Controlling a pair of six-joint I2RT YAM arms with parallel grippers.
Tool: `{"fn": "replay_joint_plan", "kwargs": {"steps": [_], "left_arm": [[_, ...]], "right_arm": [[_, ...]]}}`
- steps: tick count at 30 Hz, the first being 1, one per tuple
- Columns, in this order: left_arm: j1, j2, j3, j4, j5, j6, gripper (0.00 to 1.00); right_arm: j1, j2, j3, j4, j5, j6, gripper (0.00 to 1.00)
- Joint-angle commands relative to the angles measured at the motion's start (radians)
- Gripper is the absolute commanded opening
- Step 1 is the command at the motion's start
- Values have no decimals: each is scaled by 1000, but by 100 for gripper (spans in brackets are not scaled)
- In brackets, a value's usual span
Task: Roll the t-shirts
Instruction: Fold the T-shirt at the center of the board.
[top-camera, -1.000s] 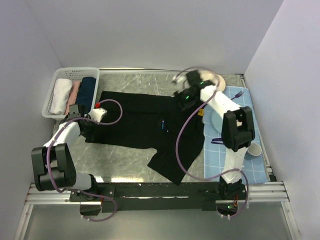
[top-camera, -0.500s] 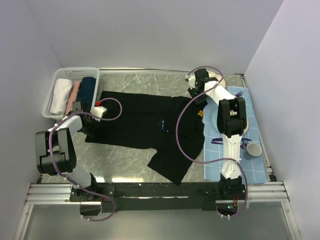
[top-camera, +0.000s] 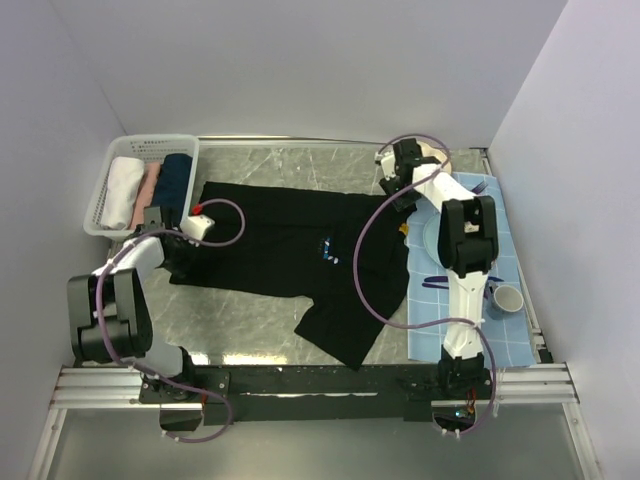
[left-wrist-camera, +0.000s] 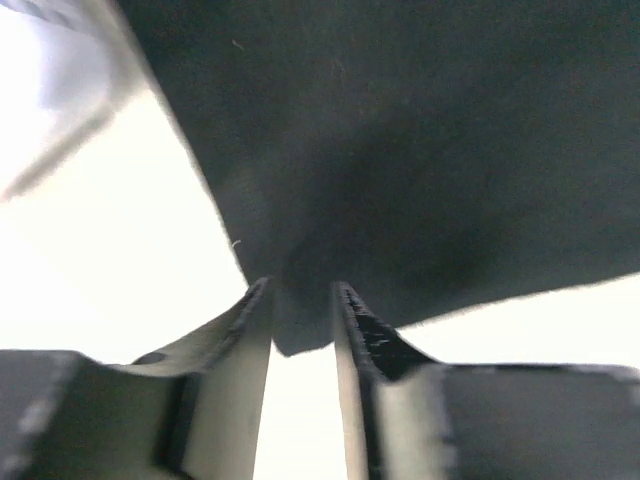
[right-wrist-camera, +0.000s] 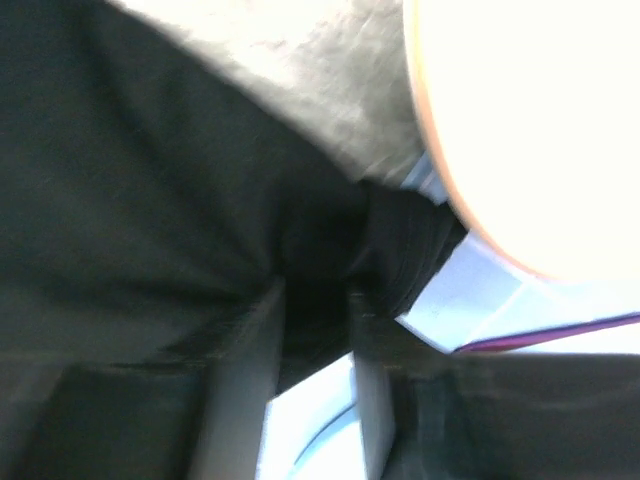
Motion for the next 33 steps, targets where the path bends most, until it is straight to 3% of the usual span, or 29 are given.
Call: {"fn": "replay_joint_plan", "kwargs": {"steps": [1, 3, 6, 8, 10, 14, 16, 19, 24, 33], "left_arm": [[6, -139, 162, -113, 128, -44, 41], [8, -146, 222, -162, 150, -27, 43], [6, -173, 234, -214, 150, -35, 45], [8, -230, 217, -199, 162, -67, 48], [8, -277, 167, -169, 165, -114, 52], [8, -347, 95, -113, 134, -283, 53], [8, -368, 79, -118, 108, -321, 54], [6, -434, 52, -116, 79, -326, 56], [6, -526, 12, -122, 64, -329, 57], [34, -551, -24, -161, -8, -292, 56]], "right_arm": [[-19, -335, -87, 54, -292, 5, 48], [-6, -450, -223, 108, -362, -26, 52], [35, -708, -473, 178, -501, -165, 68], [116, -901, -675, 201, -527, -326, 72], [176, -1065, -802, 235, -530, -455, 73], [337, -1245, -1081, 194, -576, -687, 72], [400, -1326, -1136, 142, -585, -831, 71], [549, -1440, -1224, 96, -607, -909, 69], [762, -1494, -1324, 86, -575, -918, 65], [1037, -1343, -1351, 252, -526, -694, 61]]}}
